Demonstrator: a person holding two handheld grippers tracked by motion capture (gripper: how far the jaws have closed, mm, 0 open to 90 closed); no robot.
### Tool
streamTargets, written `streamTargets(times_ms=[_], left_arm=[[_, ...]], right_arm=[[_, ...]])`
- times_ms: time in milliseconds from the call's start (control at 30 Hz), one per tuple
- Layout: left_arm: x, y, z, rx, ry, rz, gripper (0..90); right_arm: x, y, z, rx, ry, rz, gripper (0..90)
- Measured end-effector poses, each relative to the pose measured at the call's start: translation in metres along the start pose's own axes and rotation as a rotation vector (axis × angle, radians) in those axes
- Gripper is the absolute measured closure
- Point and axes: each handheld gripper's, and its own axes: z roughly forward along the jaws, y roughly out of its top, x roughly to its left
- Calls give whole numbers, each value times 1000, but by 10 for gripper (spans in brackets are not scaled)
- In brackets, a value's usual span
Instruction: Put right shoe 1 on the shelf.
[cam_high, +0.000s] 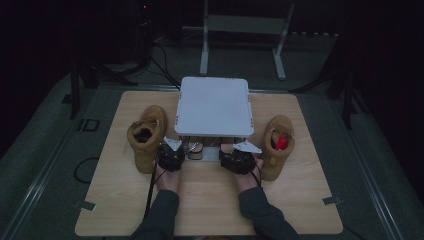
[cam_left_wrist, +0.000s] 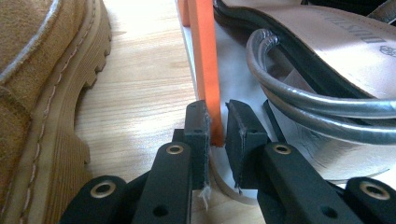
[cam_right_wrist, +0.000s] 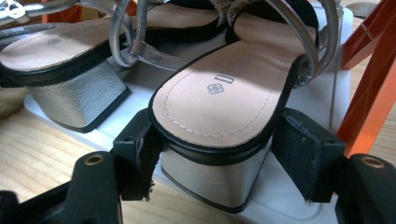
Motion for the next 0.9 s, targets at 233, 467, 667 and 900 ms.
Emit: streamTargets(times_ms=[233, 467, 667, 900], left_arm=[[0, 0, 0, 0, -1, 0, 796], [0, 0, 0, 0, 0, 0, 795], [-1, -1, -2, -1, -4, 2, 795], [-4, -4, -7, 8, -5, 30, 639]], right_arm=[[-1, 3, -4, 23, 2, -36, 306], [0, -6, -24, 58, 56, -76, 324], [-4, -13, -23, 89, 46, -82, 383], [-4, -18, -24, 115, 39, -86, 389]])
